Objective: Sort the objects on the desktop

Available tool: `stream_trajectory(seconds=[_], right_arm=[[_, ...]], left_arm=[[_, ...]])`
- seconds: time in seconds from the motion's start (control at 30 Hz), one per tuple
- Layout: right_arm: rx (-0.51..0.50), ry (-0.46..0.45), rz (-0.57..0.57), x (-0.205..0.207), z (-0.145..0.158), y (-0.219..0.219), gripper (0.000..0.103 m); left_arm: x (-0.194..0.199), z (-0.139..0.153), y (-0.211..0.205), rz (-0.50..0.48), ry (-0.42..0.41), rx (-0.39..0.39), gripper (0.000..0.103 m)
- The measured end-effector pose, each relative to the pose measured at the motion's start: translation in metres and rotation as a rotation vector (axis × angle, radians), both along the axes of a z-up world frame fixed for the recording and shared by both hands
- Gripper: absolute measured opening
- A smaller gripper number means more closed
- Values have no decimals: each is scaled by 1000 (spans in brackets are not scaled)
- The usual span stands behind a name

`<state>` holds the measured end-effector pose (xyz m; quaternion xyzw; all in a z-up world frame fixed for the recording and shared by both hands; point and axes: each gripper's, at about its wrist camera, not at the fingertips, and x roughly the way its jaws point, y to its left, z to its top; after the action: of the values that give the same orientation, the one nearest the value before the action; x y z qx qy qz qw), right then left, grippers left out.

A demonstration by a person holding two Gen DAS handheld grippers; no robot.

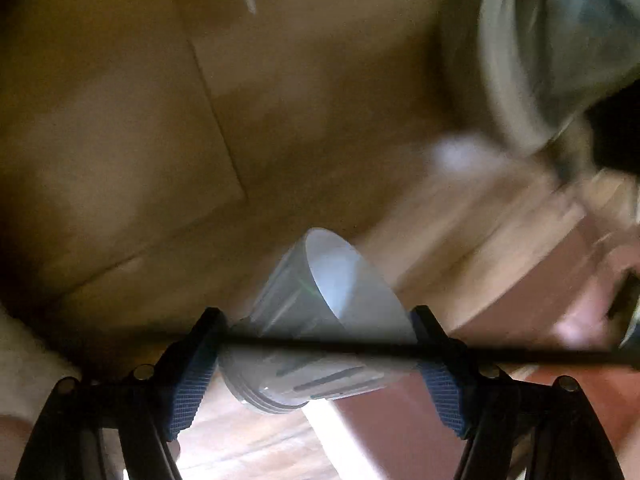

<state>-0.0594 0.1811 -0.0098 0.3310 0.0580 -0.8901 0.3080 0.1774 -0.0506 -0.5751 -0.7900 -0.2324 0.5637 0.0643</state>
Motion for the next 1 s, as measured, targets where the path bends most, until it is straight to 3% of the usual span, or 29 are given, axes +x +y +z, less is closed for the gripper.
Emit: stream_trajectory(seconds=[0.13, 0.27, 0.4, 0.43, 0.57, 0.73, 0.87, 1.0], right_arm=[[-46, -20, -5, -6, -3, 1, 48], [-89, -20, 1, -8, -1, 3, 48], [-130, -2, 9, -6, 5, 8, 47], [-139, 2, 7, -4, 6, 10, 47], [-177, 14, -14, 2, 10, 24, 48], [-209, -5, -58, -2, 7, 45, 48], [-224, -6, -78, -7, 10, 56, 47], [-240, -7, -97, -12, 12, 67, 47]], left_arm=[[-7, 52, -9, 17, 20, 94, 77], [12, 95, 9, -97, -135, 317, 77], [27, 138, 19, -50, -138, 489, 77], [25, 155, 20, -16, -111, 529, 77], [0, 248, 8, 228, 128, 708, 77], [-26, 345, -27, 427, 409, 895, 77], [-47, 407, -39, 493, 629, 991, 77], [-88, 454, -29, 489, 801, 1049, 77]])
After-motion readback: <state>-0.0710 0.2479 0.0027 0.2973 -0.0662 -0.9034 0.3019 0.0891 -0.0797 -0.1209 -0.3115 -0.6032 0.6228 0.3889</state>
